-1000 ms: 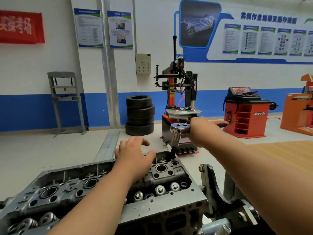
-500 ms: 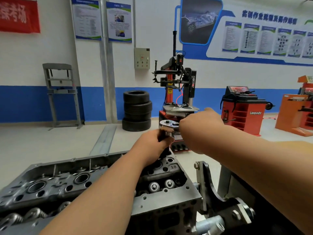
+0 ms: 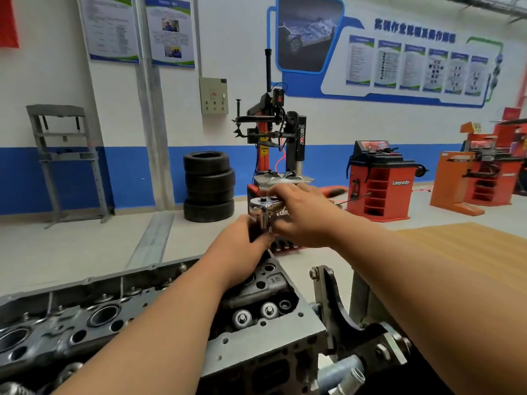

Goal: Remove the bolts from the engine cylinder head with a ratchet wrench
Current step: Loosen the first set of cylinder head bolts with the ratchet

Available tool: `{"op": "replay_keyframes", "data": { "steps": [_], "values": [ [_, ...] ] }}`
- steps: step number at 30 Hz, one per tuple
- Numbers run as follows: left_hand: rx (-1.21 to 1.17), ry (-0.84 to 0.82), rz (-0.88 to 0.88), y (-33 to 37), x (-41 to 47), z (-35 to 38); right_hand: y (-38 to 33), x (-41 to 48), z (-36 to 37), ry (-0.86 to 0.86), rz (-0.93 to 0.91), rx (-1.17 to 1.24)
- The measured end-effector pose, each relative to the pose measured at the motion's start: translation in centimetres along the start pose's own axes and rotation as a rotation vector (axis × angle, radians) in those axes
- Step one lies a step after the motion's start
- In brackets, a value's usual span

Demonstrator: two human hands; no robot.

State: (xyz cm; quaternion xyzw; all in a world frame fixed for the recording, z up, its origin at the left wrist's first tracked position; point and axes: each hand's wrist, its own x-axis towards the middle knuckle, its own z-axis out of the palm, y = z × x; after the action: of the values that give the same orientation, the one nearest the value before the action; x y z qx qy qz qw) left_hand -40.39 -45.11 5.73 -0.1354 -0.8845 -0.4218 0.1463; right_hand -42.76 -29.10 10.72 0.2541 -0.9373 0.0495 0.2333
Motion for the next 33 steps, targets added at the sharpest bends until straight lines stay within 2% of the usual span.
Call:
{"op": "replay_keyframes", "data": {
  "steps": [4,8,11,13,15,21,28,30,33],
  "values": [
    [-0.008,-0.008,0.007,0.0,0.0,-0.3,-0.7,2.3,0.8,-0.069,0.016,0.065],
    [-0.030,0.013,0.018,0.5,-0.4,-0.4,-1.6,0.2,-0.7,-0.096,0.120,-0.115],
    [0.006,0.016,0.036,0.8,-0.6,-0.2,-3.9,-3.7,-1.7,-0.017,0.239,-0.247],
    [-0.011,0.025,0.042,0.8,-0.8,-0.2,-5.9,-6.3,-1.8,0.053,0.204,-0.290],
    [-0.051,0.027,0.046,0.7,-1.0,-0.3,-7.4,-7.4,-1.5,0.038,0.170,-0.328],
    [-0.129,0.050,0.064,0.5,-0.9,-0.4,-4.7,-4.3,-1.6,0.044,0.227,-0.157],
    [-0.124,0.007,0.066,0.4,-0.1,0.0,-1.8,0.9,-0.1,-0.105,0.178,0.375],
    [-0.138,0.003,0.063,0.2,-0.2,-0.2,-1.8,0.9,0.1,-0.099,0.168,0.385],
    [-0.087,0.010,0.070,0.2,-0.3,-0.3,-2.5,-0.7,-0.5,-0.062,0.246,0.123]
  ]
}}
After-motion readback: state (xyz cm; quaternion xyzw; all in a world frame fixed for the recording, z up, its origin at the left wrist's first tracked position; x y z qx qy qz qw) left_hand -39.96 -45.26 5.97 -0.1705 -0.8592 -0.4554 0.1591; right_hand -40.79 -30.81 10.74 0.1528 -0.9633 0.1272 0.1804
